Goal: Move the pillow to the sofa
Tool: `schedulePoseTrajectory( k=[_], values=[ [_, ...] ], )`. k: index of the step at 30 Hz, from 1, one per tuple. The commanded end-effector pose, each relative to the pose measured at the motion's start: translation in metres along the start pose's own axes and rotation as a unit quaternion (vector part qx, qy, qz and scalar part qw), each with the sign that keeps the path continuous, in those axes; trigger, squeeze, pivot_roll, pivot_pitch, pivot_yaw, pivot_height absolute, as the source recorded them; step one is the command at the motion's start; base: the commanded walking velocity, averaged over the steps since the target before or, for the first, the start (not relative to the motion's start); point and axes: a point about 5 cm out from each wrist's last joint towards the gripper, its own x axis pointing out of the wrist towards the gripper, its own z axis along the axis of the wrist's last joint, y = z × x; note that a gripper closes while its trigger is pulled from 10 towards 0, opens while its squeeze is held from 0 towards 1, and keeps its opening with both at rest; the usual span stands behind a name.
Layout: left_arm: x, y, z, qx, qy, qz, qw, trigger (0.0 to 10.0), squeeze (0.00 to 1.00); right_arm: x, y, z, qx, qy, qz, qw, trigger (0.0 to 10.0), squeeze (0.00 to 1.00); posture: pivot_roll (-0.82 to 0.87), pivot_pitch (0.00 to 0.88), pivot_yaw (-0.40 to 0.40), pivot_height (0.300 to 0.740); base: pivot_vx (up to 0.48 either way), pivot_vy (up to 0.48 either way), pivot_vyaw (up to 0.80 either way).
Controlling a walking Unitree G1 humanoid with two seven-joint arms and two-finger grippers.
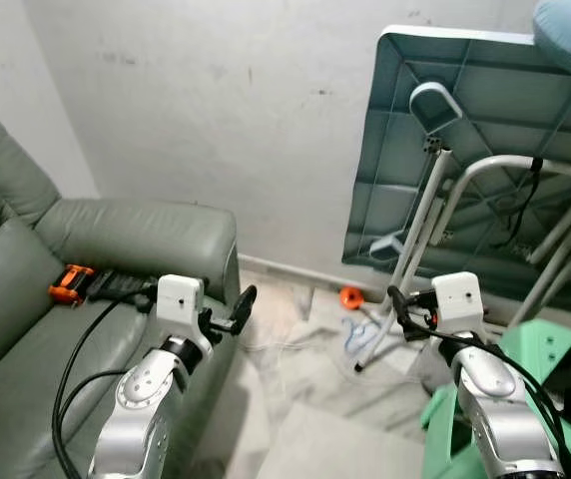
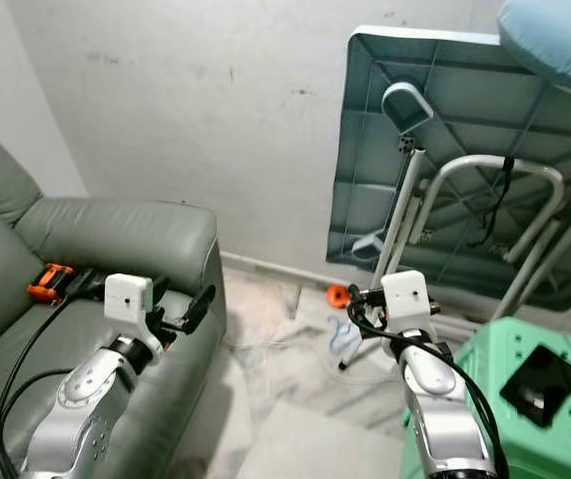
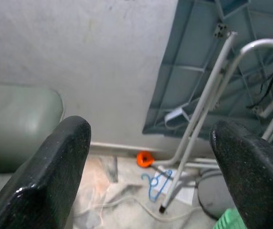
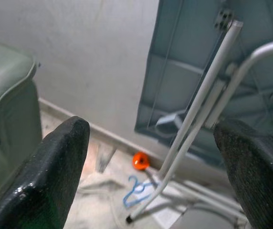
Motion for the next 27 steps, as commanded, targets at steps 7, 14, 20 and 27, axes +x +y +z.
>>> schedulePoseTrajectory(
  k=[7, 14, 20, 27],
  values=[
    [-0.002, 0.008, 0.003, 0.011, 0.001, 0.009, 1.000, 10.0, 0.00, 0.002, 0.005, 0.003, 0.005, -0.007, 0.007, 1.000, 10.0, 0.00, -0.05, 0.000, -0.007, 0.740, 0.472, 0.000, -0.45],
    [-0.002, 0.015, -0.005, 0.015, 0.015, 0.016, 1.000, 10.0, 0.00, 0.001, 0.005, -0.004, 0.004, 0.004, 0.007, 1.000, 10.0, 0.00, -0.05, 0.000, -0.008, 0.740, 0.368, 0.000, -0.13],
    [-0.008, 0.042, -0.024, 0.034, 0.056, 0.046, 0.997, 10.0, 0.00, 0.000, 0.003, -0.020, 0.002, 0.030, 0.002, 1.000, 10.0, 0.00, -0.05, 0.000, -0.006, 0.740, 0.044, 0.000, 0.00],
    [-0.036, 0.085, -0.075, 0.033, 0.163, 0.122, 0.978, 10.0, 0.00, -0.008, -0.004, -0.064, 0.006, 0.109, -0.015, 0.994, 10.0, 0.00, -0.06, 0.000, 0.003, 0.740, 0.000, 0.000, 0.00]
  ],
)
